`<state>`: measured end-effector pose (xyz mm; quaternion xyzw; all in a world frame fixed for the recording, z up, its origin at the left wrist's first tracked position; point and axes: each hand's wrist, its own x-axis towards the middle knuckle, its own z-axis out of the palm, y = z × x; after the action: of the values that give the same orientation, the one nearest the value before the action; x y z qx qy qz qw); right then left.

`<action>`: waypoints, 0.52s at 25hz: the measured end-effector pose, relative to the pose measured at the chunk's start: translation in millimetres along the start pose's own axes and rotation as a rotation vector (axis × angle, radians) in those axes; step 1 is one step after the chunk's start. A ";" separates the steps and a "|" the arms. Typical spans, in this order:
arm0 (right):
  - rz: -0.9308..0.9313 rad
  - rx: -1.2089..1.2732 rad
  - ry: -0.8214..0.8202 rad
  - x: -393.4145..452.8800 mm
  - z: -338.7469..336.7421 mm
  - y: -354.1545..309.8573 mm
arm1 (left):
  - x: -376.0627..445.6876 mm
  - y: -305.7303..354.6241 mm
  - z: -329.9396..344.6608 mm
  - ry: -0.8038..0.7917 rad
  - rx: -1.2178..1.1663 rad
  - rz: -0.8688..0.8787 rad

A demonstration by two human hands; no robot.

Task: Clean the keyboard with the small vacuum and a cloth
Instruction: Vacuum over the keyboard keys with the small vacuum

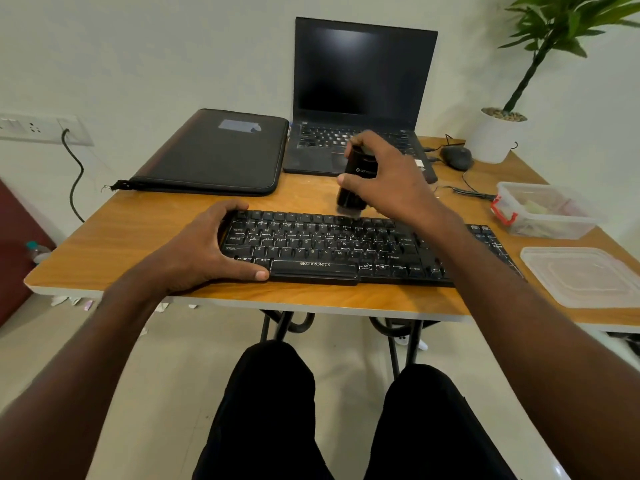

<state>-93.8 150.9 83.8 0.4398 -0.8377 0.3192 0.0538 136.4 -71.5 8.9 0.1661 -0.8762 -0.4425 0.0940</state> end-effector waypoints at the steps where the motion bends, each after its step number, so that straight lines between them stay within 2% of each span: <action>1: -0.008 0.044 -0.035 -3.6 2.2 -0.2 | 0.2 0.1 -0.1 -0.001 0.001 0.003; 3: 0.028 -0.075 -0.073 -6.6 -2.2 6.9 | 0.2 0.0 0.7 -0.002 -0.002 0.007; 5: 0.060 -0.262 -0.009 -3.6 -11.1 11.1 | 0.1 -1.6 1.2 0.007 -0.005 0.010; 6: 0.061 -0.238 0.021 -1.5 -12.3 13.0 | -0.2 -1.1 1.0 0.009 -0.004 0.008; 8: 0.027 0.025 0.017 -3.4 -11.6 13.2 | -0.4 0.8 0.7 0.007 0.000 0.004; 9: 0.012 0.075 -0.001 -6.9 -10.8 14.1 | -0.6 1.8 0.3 0.007 0.007 0.003; 11: 0.048 -0.024 -0.026 -11.9 -13.0 22.8 | -1.1 1.7 0.1 0.009 0.018 0.009; 13: 0.106 -0.261 0.069 -11.6 -19.8 30.3 | -1.3 0.3 -0.2 0.015 0.018 0.016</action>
<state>-113.9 183.0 80.4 0.3732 -0.8918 0.2247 0.1223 137.6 -71.0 9.2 0.1631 -0.8807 -0.4326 0.1027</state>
